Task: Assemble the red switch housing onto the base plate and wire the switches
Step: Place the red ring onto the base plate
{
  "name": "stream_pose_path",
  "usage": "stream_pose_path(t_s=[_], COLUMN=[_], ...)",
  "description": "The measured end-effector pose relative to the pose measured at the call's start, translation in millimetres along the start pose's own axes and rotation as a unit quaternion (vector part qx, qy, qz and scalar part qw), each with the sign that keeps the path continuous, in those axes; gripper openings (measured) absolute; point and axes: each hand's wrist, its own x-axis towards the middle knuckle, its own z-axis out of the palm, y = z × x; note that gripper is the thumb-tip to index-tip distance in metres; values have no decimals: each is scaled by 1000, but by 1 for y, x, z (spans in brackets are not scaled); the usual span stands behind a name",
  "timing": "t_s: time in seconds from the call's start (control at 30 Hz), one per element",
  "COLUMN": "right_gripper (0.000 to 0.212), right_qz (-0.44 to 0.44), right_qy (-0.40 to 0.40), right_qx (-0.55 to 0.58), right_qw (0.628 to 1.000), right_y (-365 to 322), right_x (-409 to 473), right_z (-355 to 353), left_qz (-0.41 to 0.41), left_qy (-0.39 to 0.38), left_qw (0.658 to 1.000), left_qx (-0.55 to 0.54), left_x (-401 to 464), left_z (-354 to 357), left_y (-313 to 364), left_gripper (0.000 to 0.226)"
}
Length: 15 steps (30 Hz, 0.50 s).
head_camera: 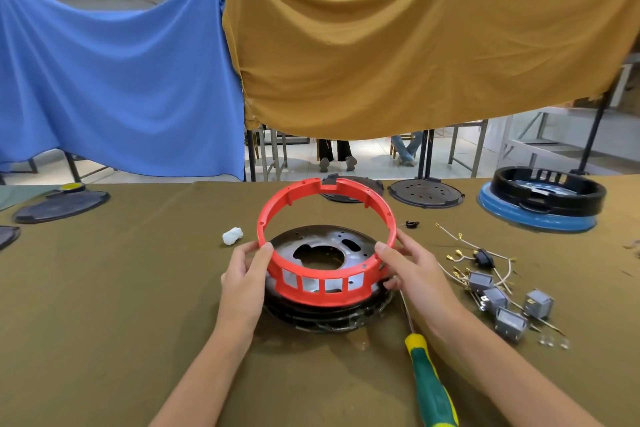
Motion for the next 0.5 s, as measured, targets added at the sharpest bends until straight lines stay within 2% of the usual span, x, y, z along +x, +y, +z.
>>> stream_pose_path(t_s=[0.5], right_gripper=[59], right_qz=[-49], right_qy=[-13], right_qx=[-70], right_qw=[996], right_y=[-3], right_x=[-4], right_z=[1], left_qz=[-1], left_qy=[26], left_qw=[1000], left_qx=[-7], left_x=[4], left_z=[-2], left_y=[-2], left_gripper=[18])
